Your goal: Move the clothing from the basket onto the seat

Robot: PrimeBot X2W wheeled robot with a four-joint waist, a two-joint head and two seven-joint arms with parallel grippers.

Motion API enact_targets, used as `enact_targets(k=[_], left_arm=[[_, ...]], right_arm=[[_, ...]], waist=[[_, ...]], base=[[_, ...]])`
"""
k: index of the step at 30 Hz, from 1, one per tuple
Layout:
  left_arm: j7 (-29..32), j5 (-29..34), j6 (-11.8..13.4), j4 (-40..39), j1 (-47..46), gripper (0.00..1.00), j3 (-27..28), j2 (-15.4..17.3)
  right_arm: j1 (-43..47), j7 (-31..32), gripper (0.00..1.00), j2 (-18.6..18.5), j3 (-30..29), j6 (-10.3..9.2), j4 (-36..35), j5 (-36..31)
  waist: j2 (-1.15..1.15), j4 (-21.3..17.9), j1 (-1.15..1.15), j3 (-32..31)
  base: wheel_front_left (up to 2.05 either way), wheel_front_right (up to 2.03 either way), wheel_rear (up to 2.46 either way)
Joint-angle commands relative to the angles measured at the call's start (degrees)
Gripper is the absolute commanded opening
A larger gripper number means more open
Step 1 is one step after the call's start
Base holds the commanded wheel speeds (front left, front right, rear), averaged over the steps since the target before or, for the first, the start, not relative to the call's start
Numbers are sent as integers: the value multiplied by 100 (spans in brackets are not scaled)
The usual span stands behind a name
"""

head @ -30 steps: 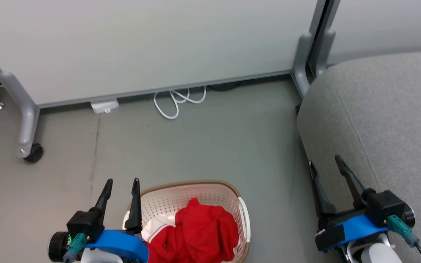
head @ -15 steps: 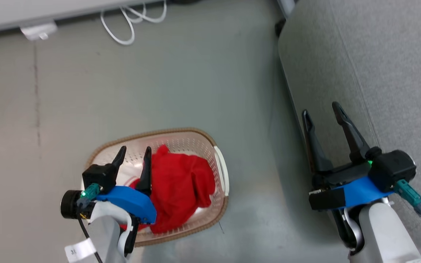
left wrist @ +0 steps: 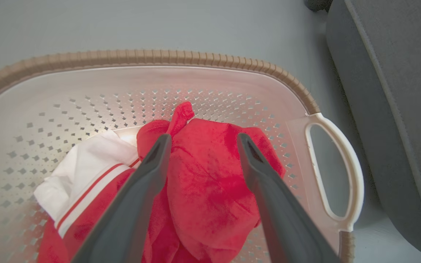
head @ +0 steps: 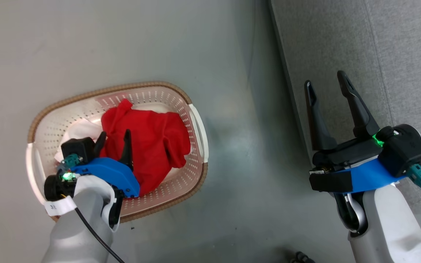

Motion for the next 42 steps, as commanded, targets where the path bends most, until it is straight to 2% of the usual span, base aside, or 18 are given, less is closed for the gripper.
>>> enact_targets(k=[1, 15, 30, 31, 33, 42], left_arm=[[1, -84, -41, 92, -200, 100, -13, 69], [-2, -567, -26, 821, -922, 100, 127, 188], [223, -1136, -27, 953, -1033, 100, -164, 134], [247, -1140, -27, 965, -1040, 82, -199, 138], [248, -1146, -27, 980, -1053, 0, -283, 167], [220, -1262, -27, 976, -1084, 0, -565, 228]], right_arm=[[-118, -22, 100, -8, 3, 1, -60, 28], [-275, -22, 100, -8, 93, 1, -301, 173], [-254, -22, 100, -9, 75, 1, -365, 241], [-255, -22, 100, -9, 81, 1, -363, 244], [-263, -22, 100, -9, 86, 1, -362, 243], [-314, -22, 100, -9, 73, 1, -336, 193]], waist=[[0, -112, -1, 306], [0, -266, -1, 1086], [0, -354, -1, 1229], [0, -354, -1, 1226], [0, -353, -1, 1221], [0, -348, -1, 1205]], base=[[0, 0, 0], [0, 0, 0], [0, 0, 0], [0, 0, 0], [0, 0, 0], [0, 0, 0]])
